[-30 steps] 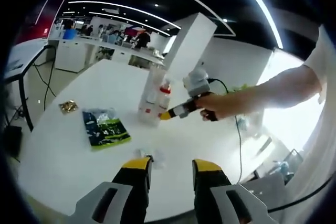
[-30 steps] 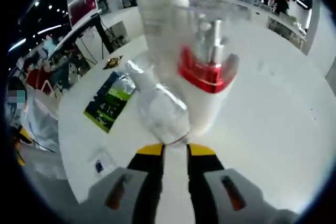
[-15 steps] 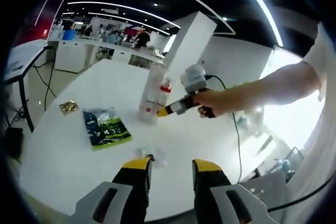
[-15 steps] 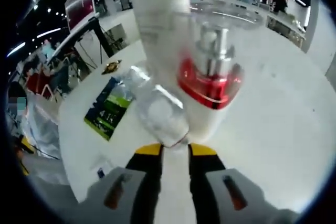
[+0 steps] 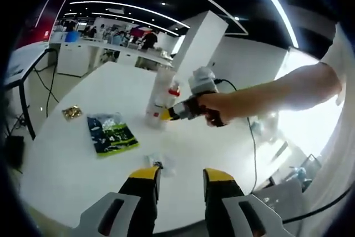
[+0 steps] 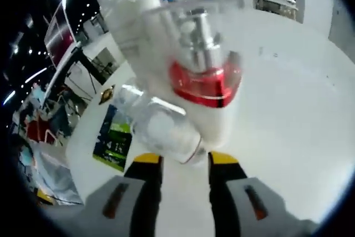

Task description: Arrange the skincare products in the storage area until every visible bottle or jar stands upright without overlapping.

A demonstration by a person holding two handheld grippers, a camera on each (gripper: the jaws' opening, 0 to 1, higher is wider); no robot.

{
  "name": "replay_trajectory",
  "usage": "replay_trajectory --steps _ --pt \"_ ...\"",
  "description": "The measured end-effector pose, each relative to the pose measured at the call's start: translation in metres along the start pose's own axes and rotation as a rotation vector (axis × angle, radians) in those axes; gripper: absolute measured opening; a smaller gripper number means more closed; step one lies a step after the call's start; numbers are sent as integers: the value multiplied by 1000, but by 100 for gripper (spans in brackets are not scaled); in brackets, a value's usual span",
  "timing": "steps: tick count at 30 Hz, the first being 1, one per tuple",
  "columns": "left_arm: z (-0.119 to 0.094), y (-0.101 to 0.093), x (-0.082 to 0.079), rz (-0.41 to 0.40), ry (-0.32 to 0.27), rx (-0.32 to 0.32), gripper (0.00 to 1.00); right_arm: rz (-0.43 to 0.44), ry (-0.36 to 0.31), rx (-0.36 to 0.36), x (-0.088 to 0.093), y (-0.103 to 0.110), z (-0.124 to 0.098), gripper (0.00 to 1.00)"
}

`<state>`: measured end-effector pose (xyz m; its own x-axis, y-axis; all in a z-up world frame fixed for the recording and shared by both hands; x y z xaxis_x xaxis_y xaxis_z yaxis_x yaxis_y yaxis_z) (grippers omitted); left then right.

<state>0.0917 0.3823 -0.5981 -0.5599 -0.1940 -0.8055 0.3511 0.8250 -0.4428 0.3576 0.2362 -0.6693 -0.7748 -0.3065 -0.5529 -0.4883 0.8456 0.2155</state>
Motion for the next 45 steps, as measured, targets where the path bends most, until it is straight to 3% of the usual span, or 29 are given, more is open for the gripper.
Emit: replay_trajectory --steps 14,20,39,42,45 --pt "0 -1 1 6 6 4 32 7 5 23 0 -8 1 32" --pt "0 -1 2 9 9 5 32 -12 3 10 8 -5 -5 33" --pt "2 -3 2 7 9 21 33 -5 -83 -91 80 15 -63 40" --pt "3 -2 1 0 12 20 33 -14 -113 -107 87 21 -73 40" --pt "3 -3 1 2 12 20 33 -52 -198 -129 88 28 -86 40"
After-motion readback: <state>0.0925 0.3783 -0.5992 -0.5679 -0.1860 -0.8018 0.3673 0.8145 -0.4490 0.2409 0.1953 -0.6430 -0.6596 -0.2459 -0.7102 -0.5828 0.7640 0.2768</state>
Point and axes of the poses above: the point that each gripper's makers call its tool centre point, and the gripper's own axes: z roughly forward along the fingers, y roughly to its left, x roughly out of its underside, the point moved 7 cm from there along -z, roughly backward along the fingers, and after that the axes turned 2 degrees about x, right-handed, at the moved point
